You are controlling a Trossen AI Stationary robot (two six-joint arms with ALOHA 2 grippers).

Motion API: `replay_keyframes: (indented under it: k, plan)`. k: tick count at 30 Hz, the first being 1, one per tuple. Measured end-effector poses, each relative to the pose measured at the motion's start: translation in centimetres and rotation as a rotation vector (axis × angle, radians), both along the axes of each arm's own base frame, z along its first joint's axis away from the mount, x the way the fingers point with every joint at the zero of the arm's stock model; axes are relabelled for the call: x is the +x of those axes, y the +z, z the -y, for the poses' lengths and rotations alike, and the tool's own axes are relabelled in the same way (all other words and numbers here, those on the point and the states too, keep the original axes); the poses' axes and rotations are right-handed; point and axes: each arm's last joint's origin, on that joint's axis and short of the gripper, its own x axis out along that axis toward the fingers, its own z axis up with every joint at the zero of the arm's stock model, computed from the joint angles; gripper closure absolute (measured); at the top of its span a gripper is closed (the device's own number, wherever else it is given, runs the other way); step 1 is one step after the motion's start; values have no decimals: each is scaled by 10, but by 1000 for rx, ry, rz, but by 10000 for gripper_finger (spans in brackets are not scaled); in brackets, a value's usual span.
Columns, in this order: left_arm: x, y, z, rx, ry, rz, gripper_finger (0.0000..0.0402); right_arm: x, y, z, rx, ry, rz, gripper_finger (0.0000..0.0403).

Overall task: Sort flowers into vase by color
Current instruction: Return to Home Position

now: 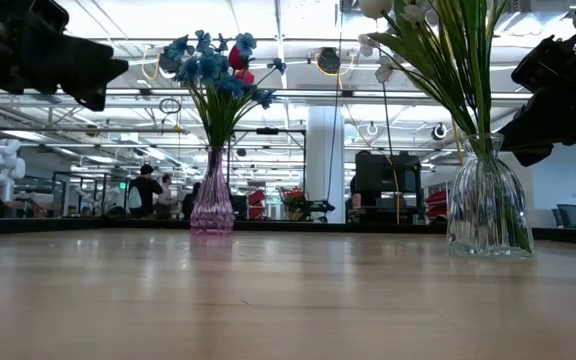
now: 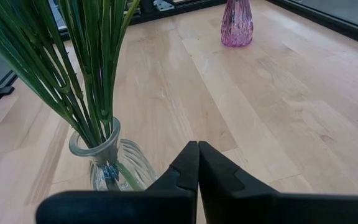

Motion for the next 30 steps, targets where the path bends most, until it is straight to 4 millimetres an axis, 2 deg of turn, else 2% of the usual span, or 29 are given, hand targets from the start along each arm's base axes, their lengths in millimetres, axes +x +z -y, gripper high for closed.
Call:
replay_keyframes:
  k: [5,14,30]
  plan:
    - [-8,1,-2,3,22,35,258,0,0,0,2,-1,0,403]
    - [-5,-10,-6,23,89,6,258,0,0,0,1,-1,-3,403]
    - [-5,-11,-10,26,97,41,258,0,-1,0,-2,0,-9,403]
